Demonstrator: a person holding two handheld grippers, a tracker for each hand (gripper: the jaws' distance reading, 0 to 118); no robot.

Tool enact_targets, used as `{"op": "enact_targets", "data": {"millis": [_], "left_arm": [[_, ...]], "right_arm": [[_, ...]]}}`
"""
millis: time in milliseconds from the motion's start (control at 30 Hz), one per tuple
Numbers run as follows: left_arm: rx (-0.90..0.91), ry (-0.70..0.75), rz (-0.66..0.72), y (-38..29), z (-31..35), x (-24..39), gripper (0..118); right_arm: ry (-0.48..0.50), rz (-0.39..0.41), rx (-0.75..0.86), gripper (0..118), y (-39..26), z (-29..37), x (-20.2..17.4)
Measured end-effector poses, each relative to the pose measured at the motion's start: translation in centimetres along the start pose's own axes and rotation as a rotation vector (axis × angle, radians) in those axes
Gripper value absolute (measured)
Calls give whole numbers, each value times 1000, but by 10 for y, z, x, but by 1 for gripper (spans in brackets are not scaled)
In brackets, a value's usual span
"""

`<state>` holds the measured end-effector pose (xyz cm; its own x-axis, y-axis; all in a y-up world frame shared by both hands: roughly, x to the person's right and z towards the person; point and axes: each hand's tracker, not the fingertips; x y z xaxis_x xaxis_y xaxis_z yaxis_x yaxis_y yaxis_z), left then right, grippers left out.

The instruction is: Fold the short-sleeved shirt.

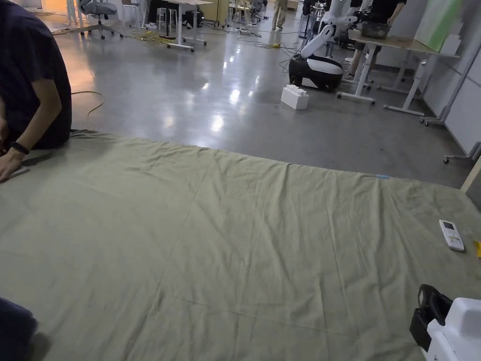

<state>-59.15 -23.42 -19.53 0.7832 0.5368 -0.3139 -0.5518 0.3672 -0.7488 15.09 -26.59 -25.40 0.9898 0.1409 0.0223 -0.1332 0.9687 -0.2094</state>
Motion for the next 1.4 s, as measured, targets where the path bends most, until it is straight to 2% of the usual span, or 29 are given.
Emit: {"op": "enact_targets", "data": {"millis": [67,167,200,233,267,400,533,667,767,867,1067,1100,1133,1200,1300,1400], "left_arm": [[-15,74,-29,24,-17,-32,23],[-74,176,-90,19,-23,-23,23],[-82,216,-108,41,-36,-52,25],[-77,248,-111,40,-39,-52,27],[-70,287,-109,39,-42,-52,32],[-40,414,-137,41,-53,-53,74],[-19,542,-197,61,-61,-69,75],[33,724,-323,61,-60,-57,75],[174,866,-455,56,-62,-38,75],[249,928,-538,42,-71,-16,75],[352,669,-564,-13,-99,42,75],[374,624,-589,-26,-105,54,75],[377,560,-602,-60,-110,89,74],[412,492,-657,-88,-120,117,74],[520,396,-726,-130,-130,165,71],[657,329,-705,-157,-138,205,63]], "right_arm": [[2,-20,1,0,-4,1,6],[-4,-18,-8,0,-7,4,5],[-4,-17,-11,0,-8,5,6],[-2,-21,-15,0,-10,6,6],[0,-31,-20,0,-13,4,7],[7,-43,-34,0,-19,3,8],[20,-44,-40,0,-22,2,11],[24,-55,-44,0,-20,4,9],[22,-50,-81,0,-21,2,9],[13,-28,-69,0,-19,5,12],[31,-22,-67,0,-20,2,4],[31,-48,-62,1,-15,13,11],[32,-53,-58,0,-13,13,11],[36,-52,-51,0,-10,13,10],[39,-46,-38,0,-7,13,10],[37,-53,-24,0,-6,16,6]]}}
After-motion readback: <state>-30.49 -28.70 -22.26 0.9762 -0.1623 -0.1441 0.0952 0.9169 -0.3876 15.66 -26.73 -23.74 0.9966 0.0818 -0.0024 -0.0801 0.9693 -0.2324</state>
